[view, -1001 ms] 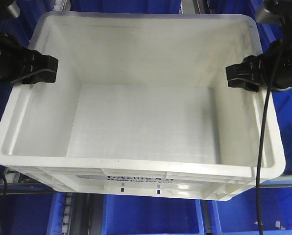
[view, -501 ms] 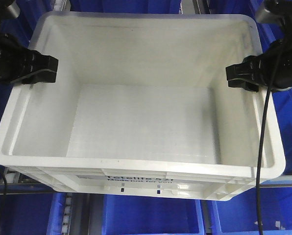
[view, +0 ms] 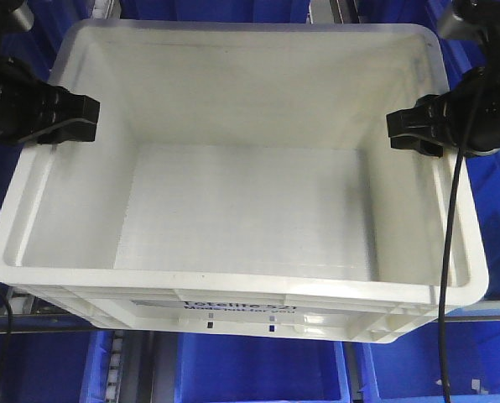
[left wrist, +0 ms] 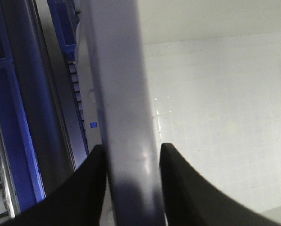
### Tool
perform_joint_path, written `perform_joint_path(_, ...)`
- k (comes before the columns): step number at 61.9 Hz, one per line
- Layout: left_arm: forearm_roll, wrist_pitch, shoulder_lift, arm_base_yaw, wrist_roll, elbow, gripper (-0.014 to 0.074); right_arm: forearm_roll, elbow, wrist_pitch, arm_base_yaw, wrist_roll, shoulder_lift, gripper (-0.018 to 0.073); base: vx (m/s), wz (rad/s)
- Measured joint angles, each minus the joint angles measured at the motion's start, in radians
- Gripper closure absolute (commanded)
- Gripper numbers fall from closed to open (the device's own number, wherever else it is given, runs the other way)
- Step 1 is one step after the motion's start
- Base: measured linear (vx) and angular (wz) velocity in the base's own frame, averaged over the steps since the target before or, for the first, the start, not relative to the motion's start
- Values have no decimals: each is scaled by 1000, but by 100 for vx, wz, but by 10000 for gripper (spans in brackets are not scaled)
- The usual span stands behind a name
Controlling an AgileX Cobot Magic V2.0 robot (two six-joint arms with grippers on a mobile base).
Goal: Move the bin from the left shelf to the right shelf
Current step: 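Hold the tote with both grippers above the roller tracks of the shelf, then push the gripped white tote forward onto the shelf rollers with both grippers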
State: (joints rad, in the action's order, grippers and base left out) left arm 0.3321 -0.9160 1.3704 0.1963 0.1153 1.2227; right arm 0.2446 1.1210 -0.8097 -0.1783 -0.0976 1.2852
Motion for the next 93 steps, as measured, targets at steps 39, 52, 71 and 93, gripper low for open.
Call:
perform_joint_path(39,-1,12,0,0,1,0,598,0,0,40,0,-19,4,567,0,0)
perform_joint_path(52,-4,54,1,-1,-8,0,598,-1,0,145,0,-57,35,567,0,0)
perform_joint_path(71,-8,65,41,-1,-21,0,598,-8,3,239,0,-80,73,567,0,0)
perform_joint_path(93,1,108,71,-1,-25,0,598,-13,3,316,0,-114,97,567,0,0)
